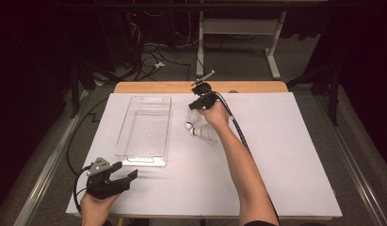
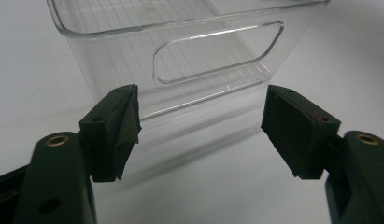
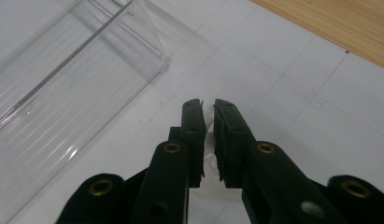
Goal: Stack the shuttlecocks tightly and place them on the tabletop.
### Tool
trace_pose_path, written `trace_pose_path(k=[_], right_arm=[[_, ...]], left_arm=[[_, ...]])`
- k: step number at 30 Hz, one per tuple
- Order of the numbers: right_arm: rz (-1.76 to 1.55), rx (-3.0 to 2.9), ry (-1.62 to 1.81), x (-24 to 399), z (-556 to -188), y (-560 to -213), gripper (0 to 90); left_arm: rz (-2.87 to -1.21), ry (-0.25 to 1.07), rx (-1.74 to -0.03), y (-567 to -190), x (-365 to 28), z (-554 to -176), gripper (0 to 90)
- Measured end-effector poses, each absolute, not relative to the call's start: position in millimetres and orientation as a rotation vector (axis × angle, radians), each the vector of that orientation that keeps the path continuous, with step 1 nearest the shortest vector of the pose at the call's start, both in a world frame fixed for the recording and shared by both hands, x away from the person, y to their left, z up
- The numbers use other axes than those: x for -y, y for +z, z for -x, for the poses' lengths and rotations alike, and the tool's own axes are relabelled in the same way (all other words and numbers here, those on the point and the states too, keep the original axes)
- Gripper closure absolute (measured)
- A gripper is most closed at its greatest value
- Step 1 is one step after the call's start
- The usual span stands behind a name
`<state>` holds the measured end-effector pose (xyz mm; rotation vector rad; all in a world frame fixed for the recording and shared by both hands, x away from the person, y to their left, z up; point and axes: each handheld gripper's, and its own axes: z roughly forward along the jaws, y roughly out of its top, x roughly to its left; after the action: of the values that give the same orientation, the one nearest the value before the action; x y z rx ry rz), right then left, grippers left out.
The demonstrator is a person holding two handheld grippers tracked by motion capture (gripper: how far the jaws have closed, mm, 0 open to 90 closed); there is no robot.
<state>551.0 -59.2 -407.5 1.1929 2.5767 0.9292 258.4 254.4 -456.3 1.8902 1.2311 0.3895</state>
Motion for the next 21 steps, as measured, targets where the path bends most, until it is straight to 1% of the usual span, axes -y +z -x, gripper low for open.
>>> trace_pose_path(k=[4,7,13,21], right_arm=[[-1.201,-2.583,0.934,59.5,-550.5,-406.7,88.6],[-1.194,-2.591,0.943,60.0,-550.4,-405.9,90.0],[-1.212,-2.596,0.968,60.3,-548.3,-404.2,90.0],[-1.153,-2.592,1.012,55.4,-541.8,-396.9,90.0]], left_arm=[[-1.888,0.390,-1.230,-456.3,-254.6,-258.1,28.8],[-1.890,0.390,-1.230,-456.2,-254.6,-258.0,28.8],[-1.890,0.391,-1.230,-456.2,-254.4,-257.7,28.8],[-1.887,0.393,-1.230,-456.2,-254.2,-257.2,28.8]])
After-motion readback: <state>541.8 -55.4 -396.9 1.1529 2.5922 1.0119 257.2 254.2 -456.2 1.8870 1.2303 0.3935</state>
